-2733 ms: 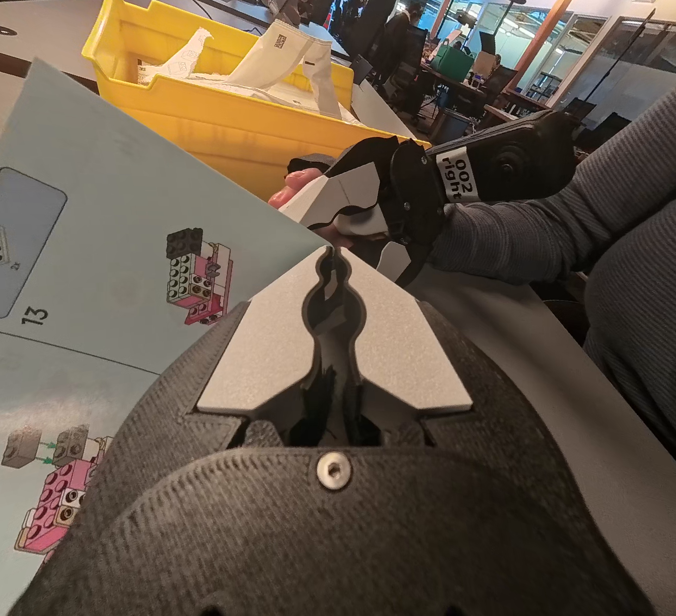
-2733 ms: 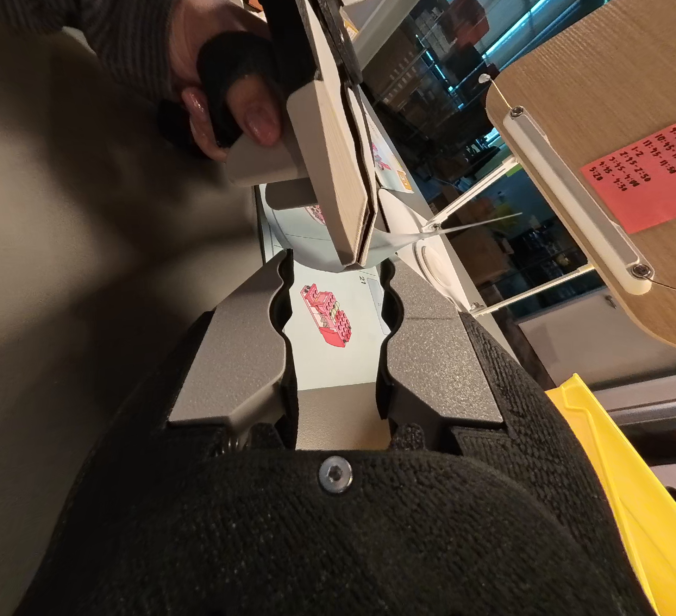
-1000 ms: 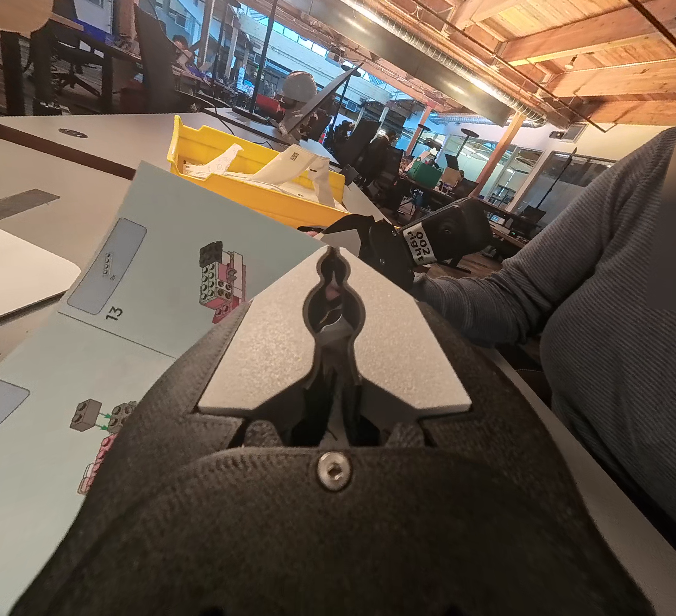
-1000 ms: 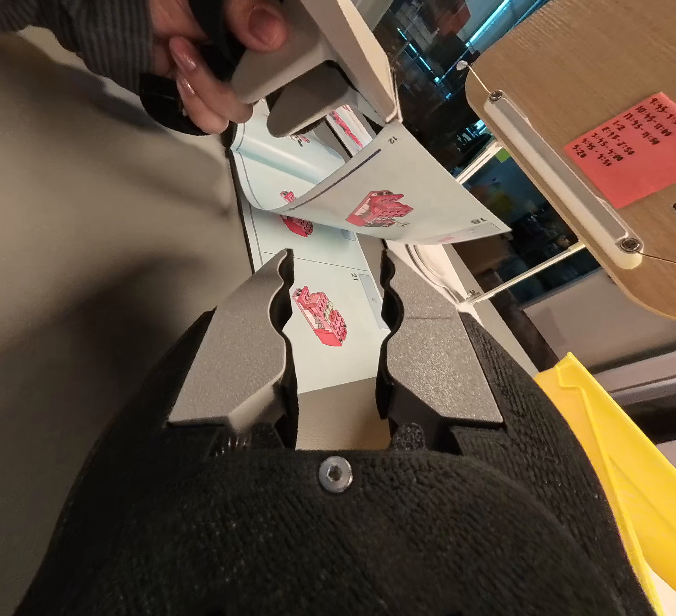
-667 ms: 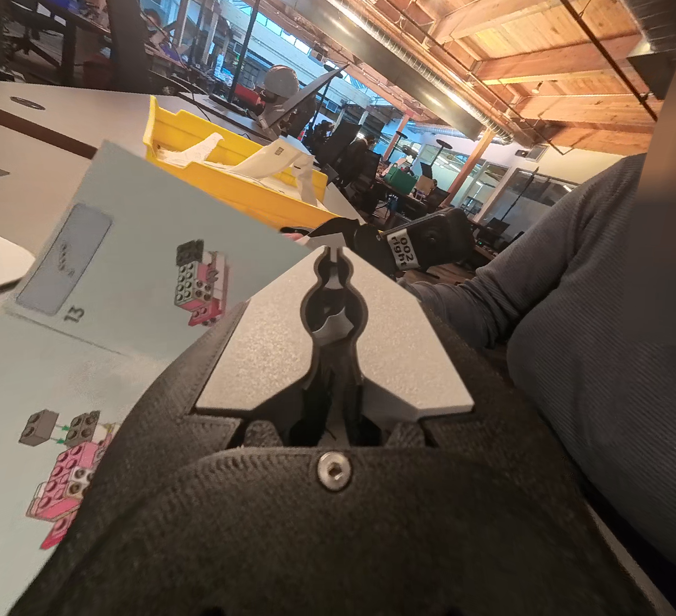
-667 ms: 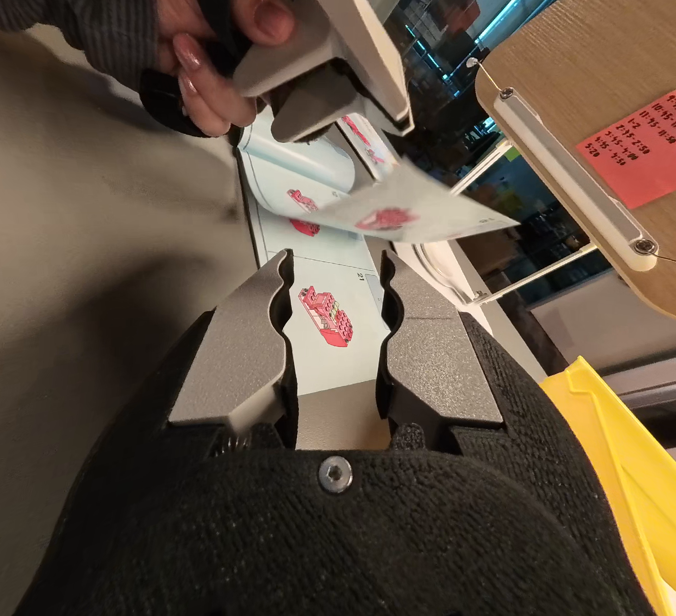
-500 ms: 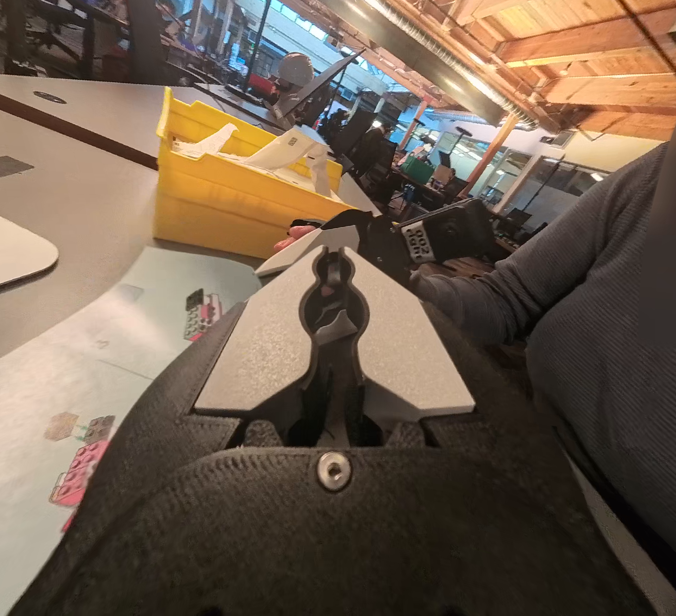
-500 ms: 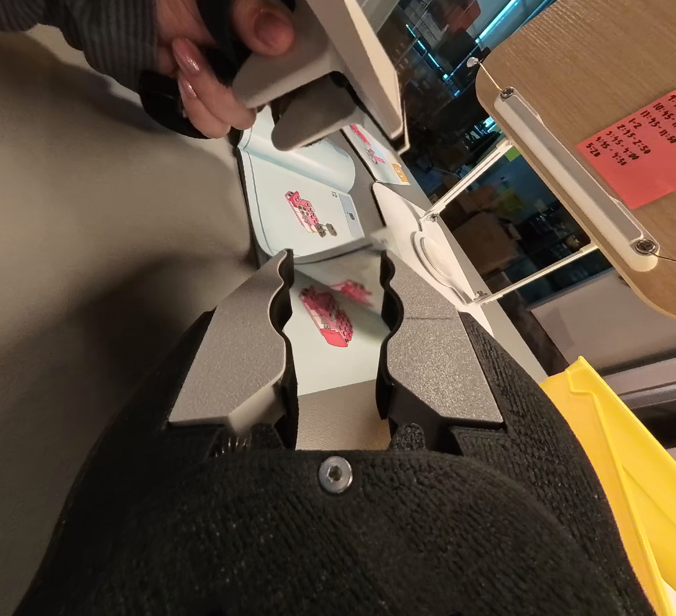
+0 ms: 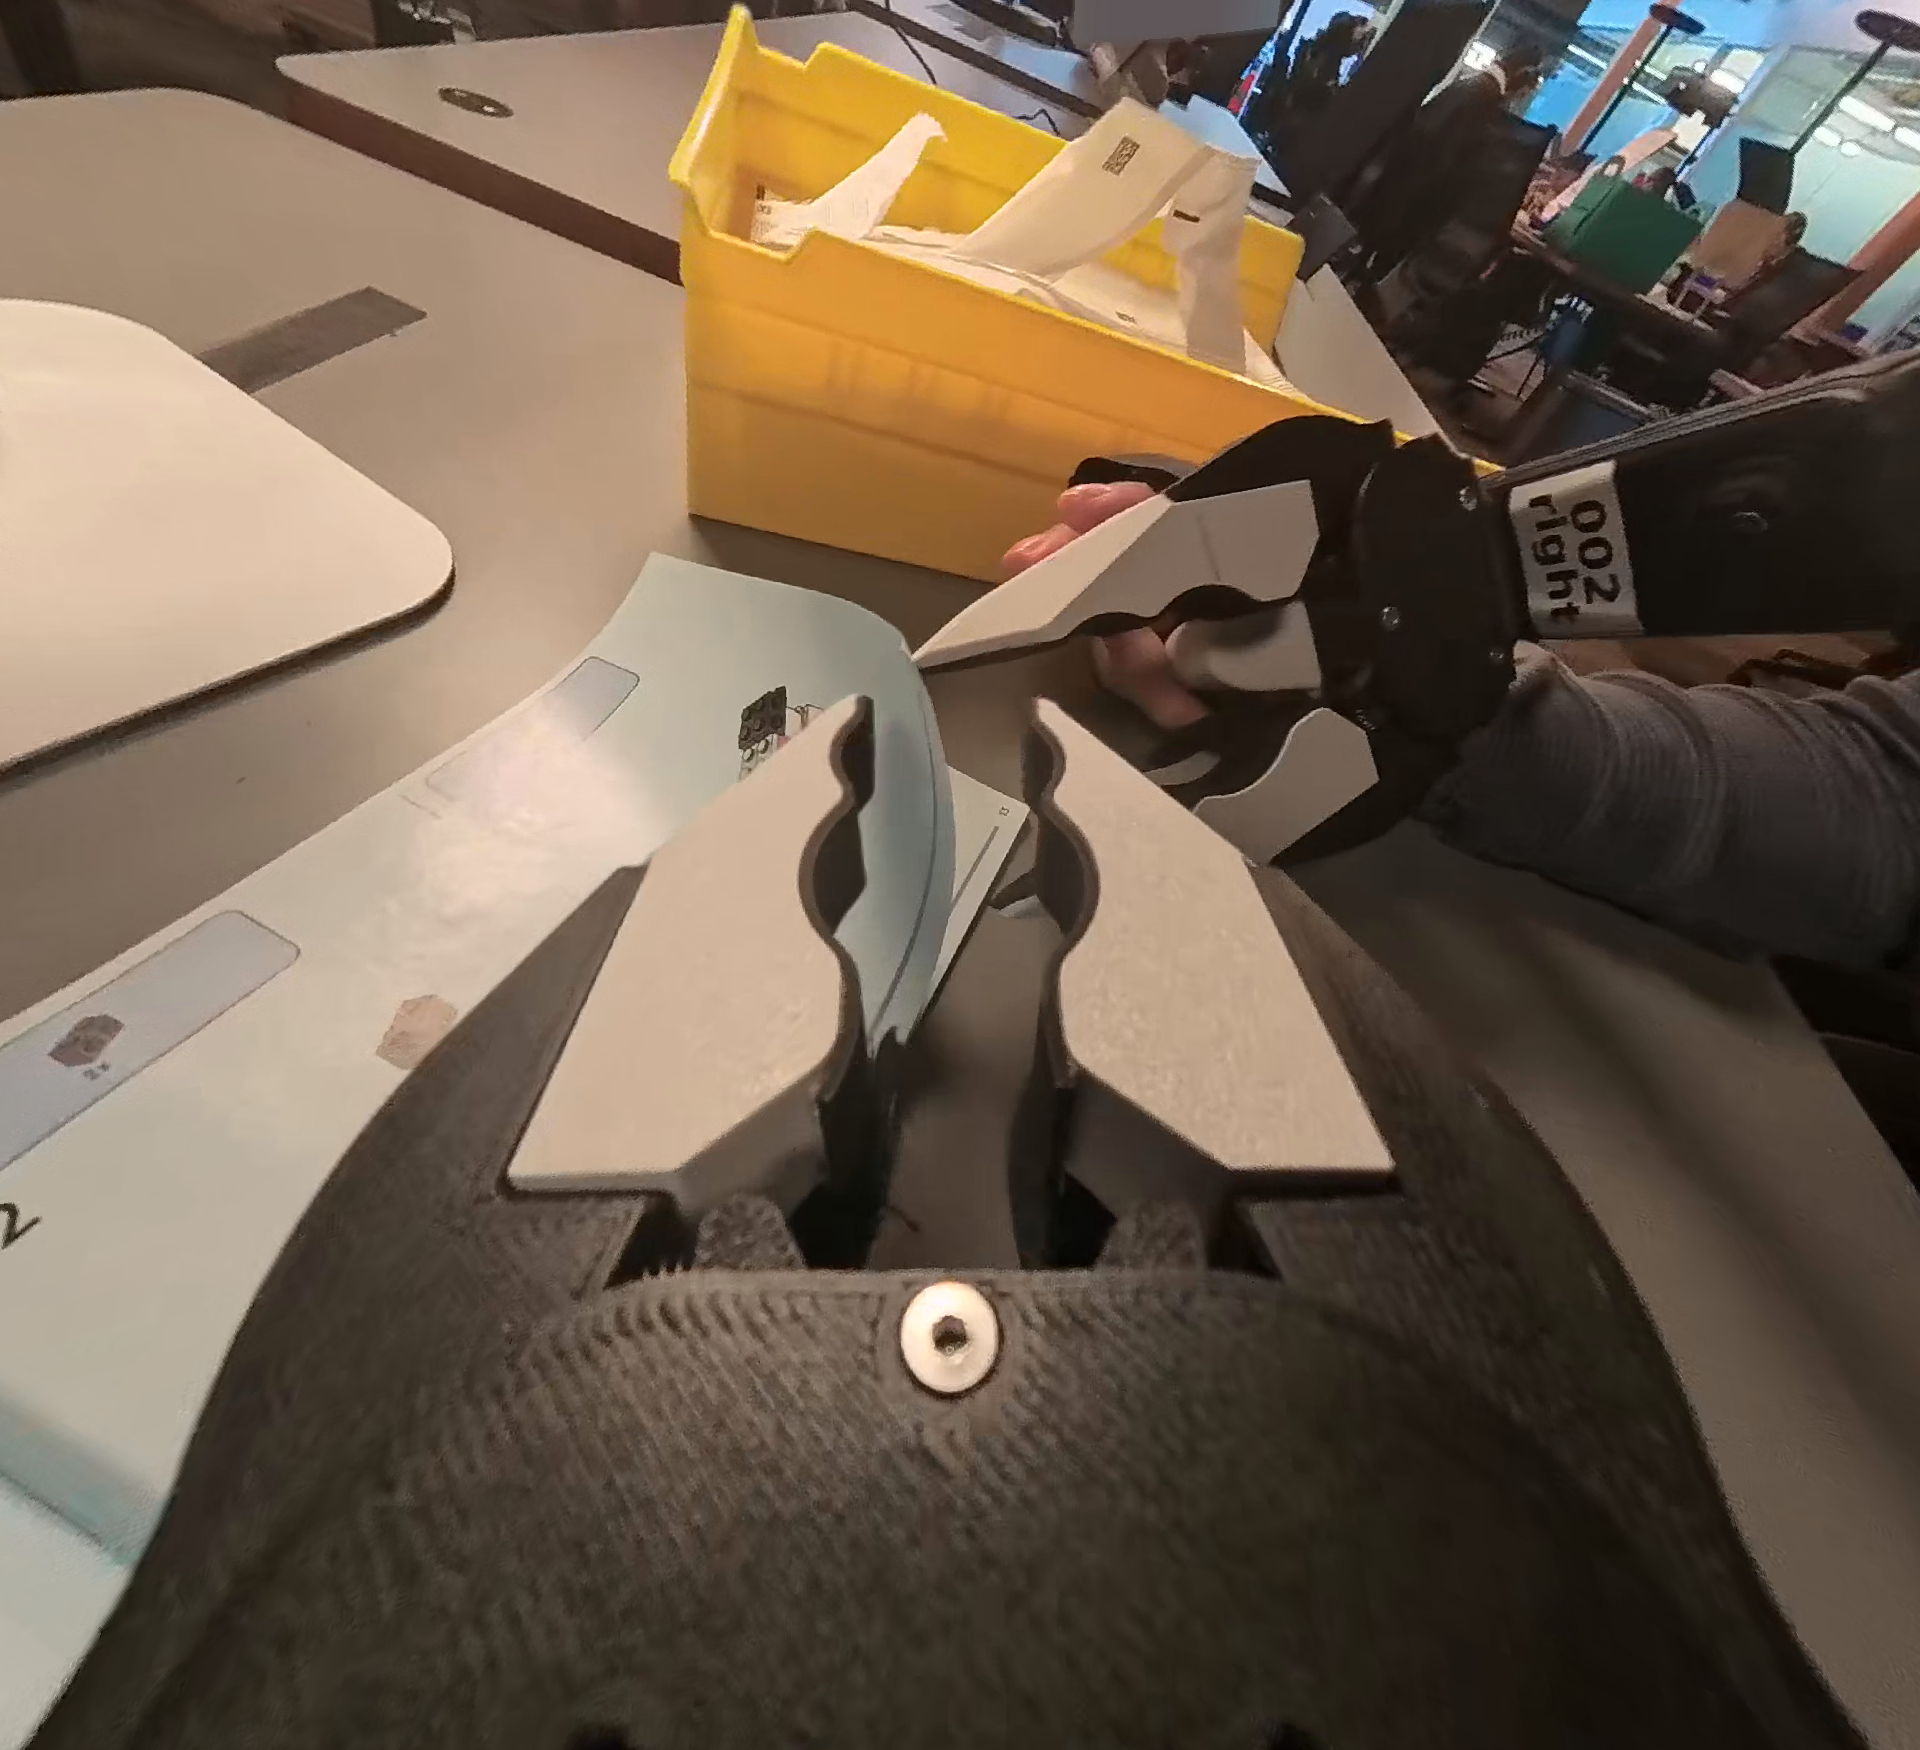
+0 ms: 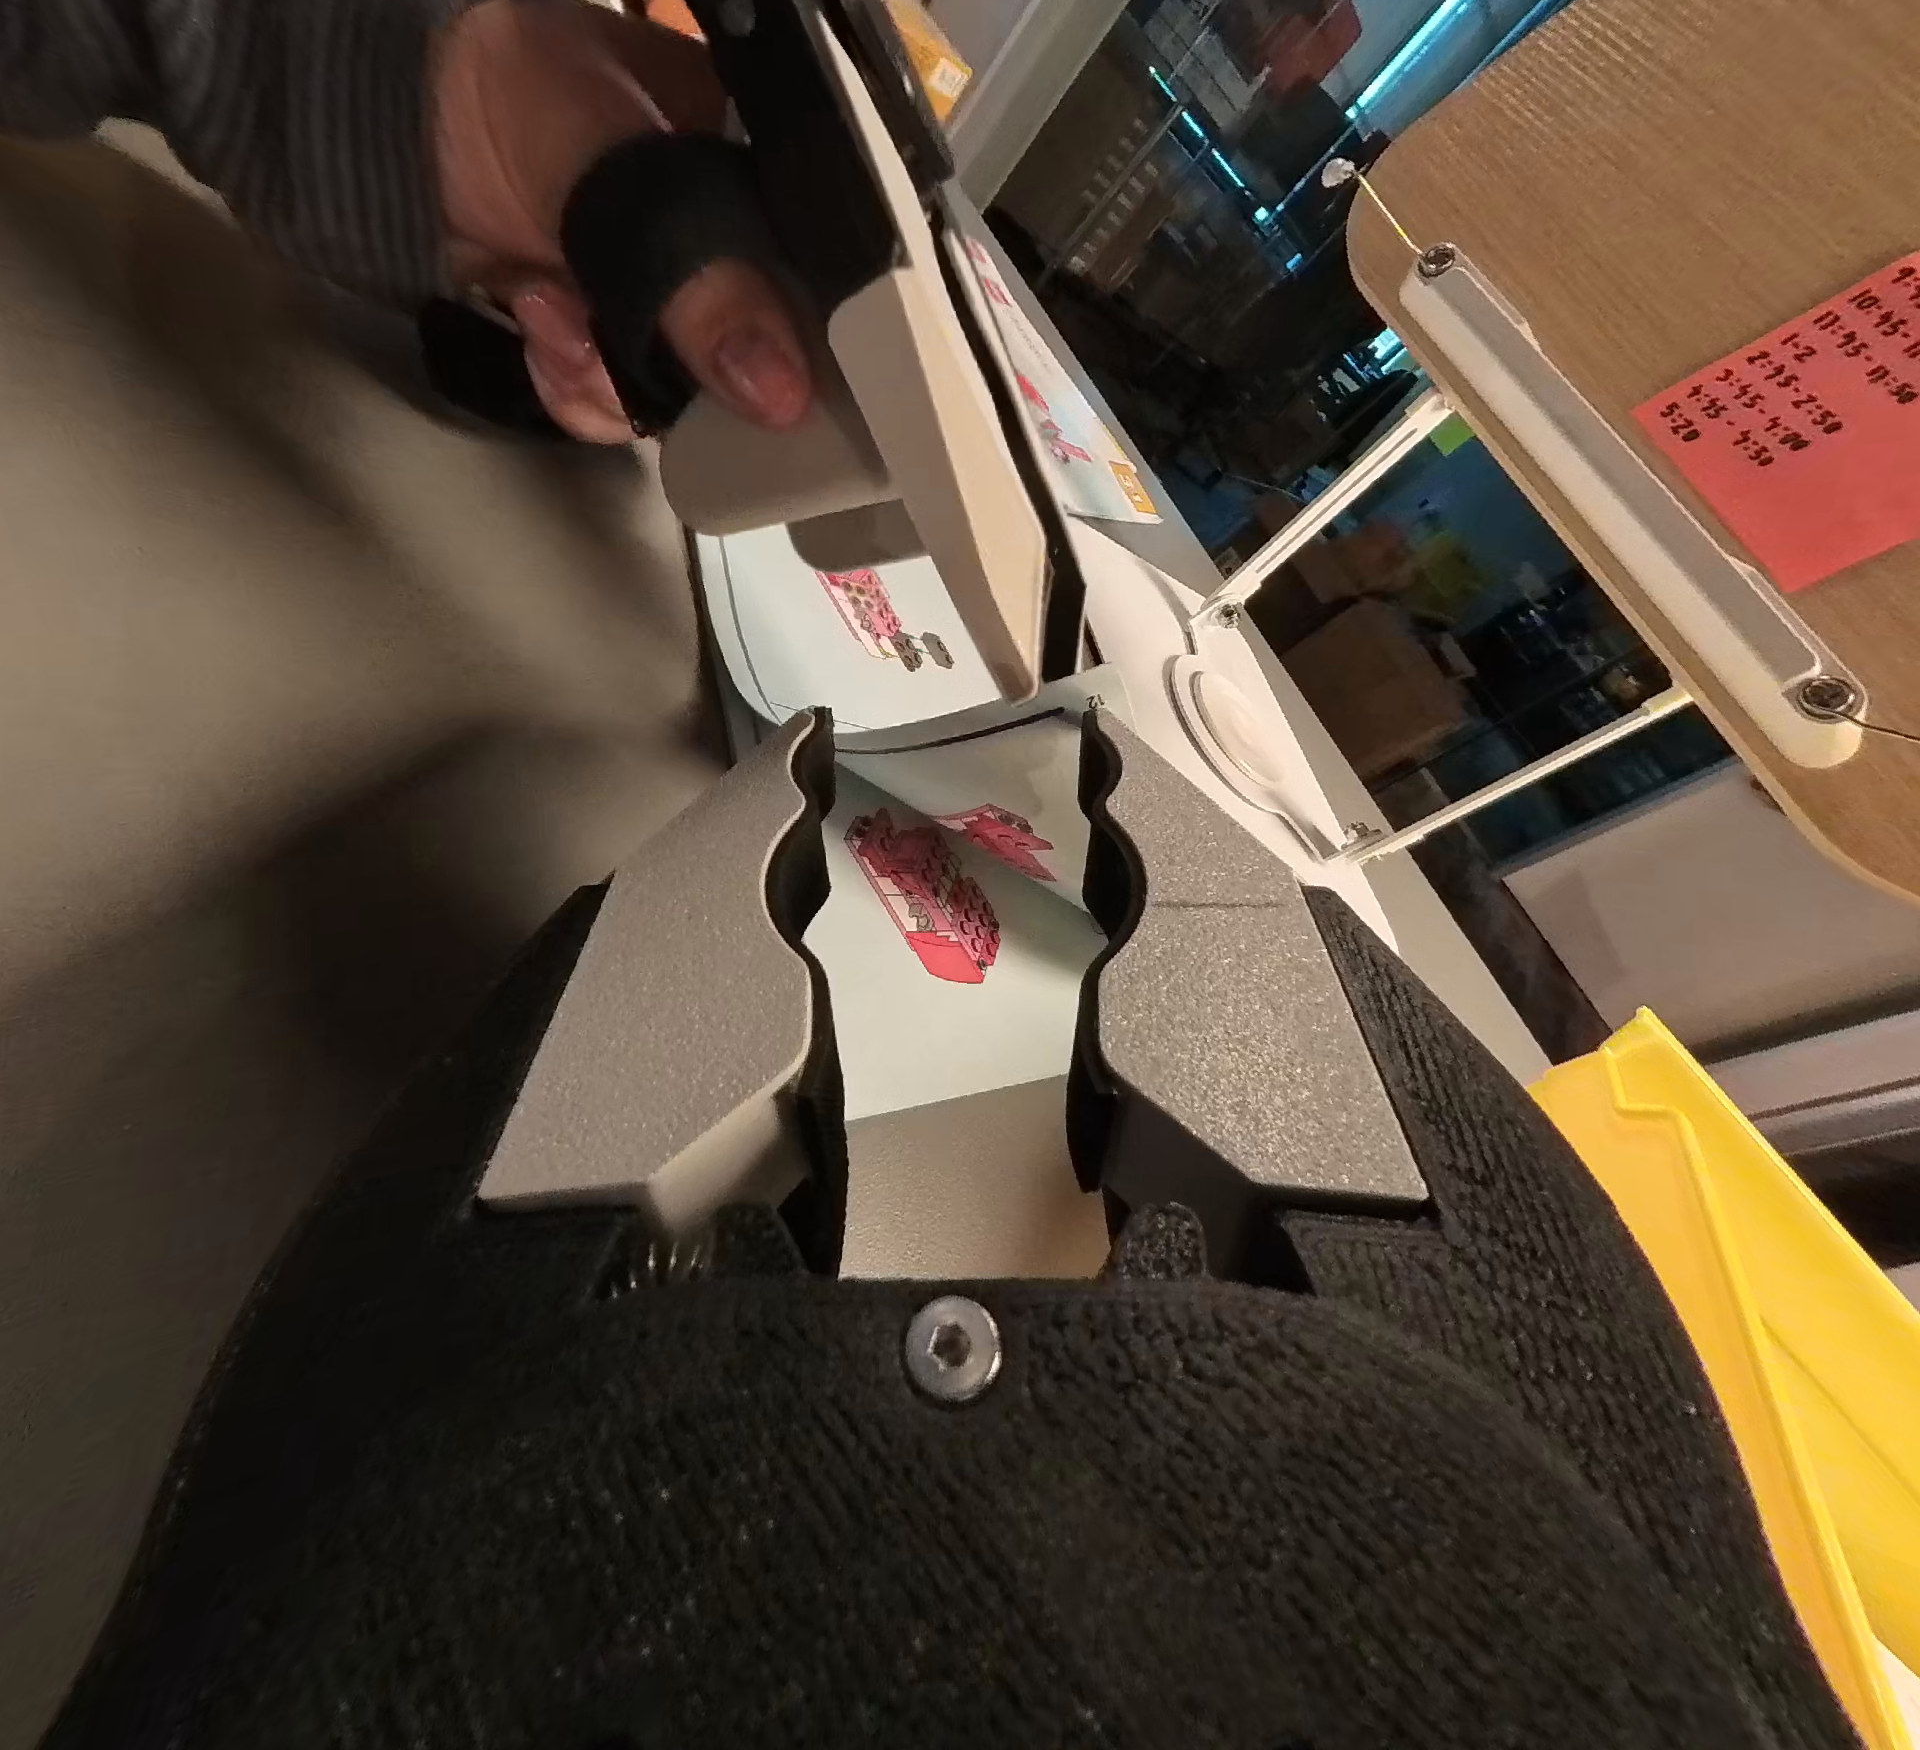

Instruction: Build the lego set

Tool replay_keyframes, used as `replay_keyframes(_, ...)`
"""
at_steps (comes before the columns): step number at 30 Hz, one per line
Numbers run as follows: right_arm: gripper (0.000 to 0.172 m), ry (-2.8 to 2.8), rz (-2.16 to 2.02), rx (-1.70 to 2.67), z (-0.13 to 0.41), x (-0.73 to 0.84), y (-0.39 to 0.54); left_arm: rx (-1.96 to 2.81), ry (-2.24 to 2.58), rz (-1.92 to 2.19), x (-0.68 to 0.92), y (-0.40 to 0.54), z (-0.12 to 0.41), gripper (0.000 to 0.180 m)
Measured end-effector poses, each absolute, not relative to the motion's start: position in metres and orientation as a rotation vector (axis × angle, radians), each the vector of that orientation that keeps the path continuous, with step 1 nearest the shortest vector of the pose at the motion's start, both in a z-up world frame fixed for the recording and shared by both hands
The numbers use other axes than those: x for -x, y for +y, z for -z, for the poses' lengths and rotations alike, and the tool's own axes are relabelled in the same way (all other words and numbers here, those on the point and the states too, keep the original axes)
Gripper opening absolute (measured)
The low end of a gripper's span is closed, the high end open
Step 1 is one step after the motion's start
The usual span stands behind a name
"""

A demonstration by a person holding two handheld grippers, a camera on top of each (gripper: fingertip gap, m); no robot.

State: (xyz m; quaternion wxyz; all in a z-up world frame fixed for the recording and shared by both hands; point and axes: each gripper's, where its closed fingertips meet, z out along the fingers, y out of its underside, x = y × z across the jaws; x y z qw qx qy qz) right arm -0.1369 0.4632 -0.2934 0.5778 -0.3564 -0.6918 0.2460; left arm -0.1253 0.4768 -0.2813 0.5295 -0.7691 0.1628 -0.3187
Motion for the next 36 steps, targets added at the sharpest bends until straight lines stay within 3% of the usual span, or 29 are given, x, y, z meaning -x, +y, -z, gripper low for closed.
replay_keyframes(8,0.046,-1.622,-0.570,0.836,0.294,0.137,0.464,1.905,0.407,0.650,0.125,0.482,0.292,0.000)
replay_keyframes(17,0.051,-1.652,-0.522,0.842,0.301,0.137,0.466,1.954,0.606,0.327,0.122,0.484,0.309,0.000)
replay_keyframes(36,0.049,-1.645,-0.516,0.880,0.302,0.137,0.471,1.960,0.575,0.338,0.126,0.485,0.309,0.000)
